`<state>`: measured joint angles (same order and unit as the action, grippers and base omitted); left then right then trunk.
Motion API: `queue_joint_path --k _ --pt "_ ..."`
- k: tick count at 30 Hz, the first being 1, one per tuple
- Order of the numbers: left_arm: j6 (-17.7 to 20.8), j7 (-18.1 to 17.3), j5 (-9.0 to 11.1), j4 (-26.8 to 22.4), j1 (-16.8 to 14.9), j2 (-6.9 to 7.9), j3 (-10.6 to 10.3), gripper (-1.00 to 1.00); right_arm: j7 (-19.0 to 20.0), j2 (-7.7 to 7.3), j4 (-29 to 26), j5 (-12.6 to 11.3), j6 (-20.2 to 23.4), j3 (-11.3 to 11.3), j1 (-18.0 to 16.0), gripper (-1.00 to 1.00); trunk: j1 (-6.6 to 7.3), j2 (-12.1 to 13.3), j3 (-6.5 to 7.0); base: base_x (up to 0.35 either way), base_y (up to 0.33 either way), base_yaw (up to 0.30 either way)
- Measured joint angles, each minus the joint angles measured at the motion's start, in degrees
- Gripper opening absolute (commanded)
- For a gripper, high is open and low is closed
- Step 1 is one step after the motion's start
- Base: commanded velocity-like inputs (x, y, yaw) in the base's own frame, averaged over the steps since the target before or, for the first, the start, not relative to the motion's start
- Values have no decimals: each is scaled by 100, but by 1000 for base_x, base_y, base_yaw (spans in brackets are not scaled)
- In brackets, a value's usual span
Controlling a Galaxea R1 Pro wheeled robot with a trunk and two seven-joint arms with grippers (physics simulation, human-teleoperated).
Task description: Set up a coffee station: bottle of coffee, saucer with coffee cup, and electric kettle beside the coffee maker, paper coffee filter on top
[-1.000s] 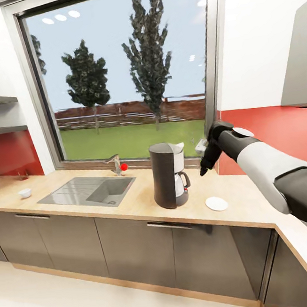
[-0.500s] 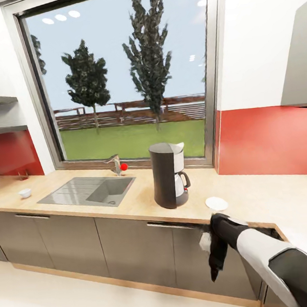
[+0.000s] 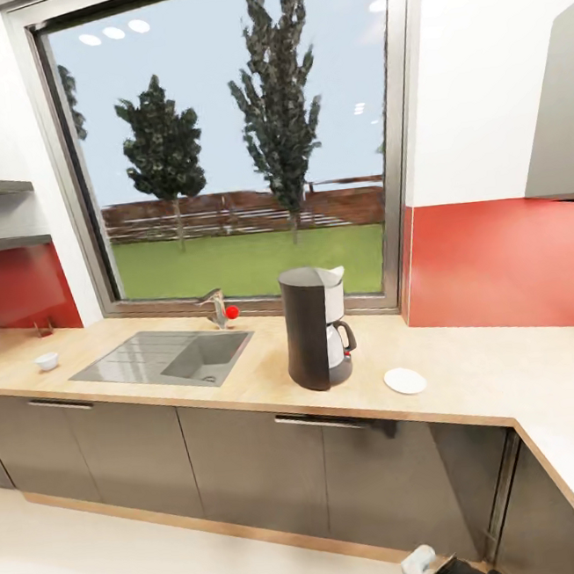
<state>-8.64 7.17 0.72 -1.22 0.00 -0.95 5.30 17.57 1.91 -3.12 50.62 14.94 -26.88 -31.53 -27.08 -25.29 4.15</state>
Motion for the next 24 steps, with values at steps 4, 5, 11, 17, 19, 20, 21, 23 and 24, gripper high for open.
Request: queue_joint_path --k 4,5,11,17,19,20,21,23,24 --pt "-20 0 0 2 0 0 0 100 -1408 116 124 0 -1016 -644 378 100 0 0 0 0 0 0" --pt "-33 0 0 3 0 0 0 100 -1634 134 131 -5 -1214 -759 457 100 0 0 0 0 0 0" --pt "-178 1 0 7 4 4 1 100 -2000 168 151 14 -1599 -992 659 100 0 0 0 0 0 0" --pt "-189 3 0 1 0 62 5 100 -2015 167 149 17 -1596 -1000 667 100 0 0 1 7 8 0" --pt "-189 10 16 1 -4 80 15 100 -2015 165 153 21 -1587 -1000 667 100 1 0 1 78 137 0" --pt "-189 12 19 2 -5 83 17 100 -2015 164 153 22 -1586 -1000 667 100 1 0 1 106 198 0" --pt "-189 15 26 2 -7 87 25 100 -2015 159 152 23 -1584 -1000 667 100 1 0 1 113 215 0" --pt "-188 17 33 -2 -11 91 35 100 -2015 155 152 24 -1583 -1000 667 100 1 0 1 116 250 0" --pt "-188 18 35 -2 -13 90 40 100 -2020 153 152 25 -1582 -1000 667 100 1 0 1 108 267 0"
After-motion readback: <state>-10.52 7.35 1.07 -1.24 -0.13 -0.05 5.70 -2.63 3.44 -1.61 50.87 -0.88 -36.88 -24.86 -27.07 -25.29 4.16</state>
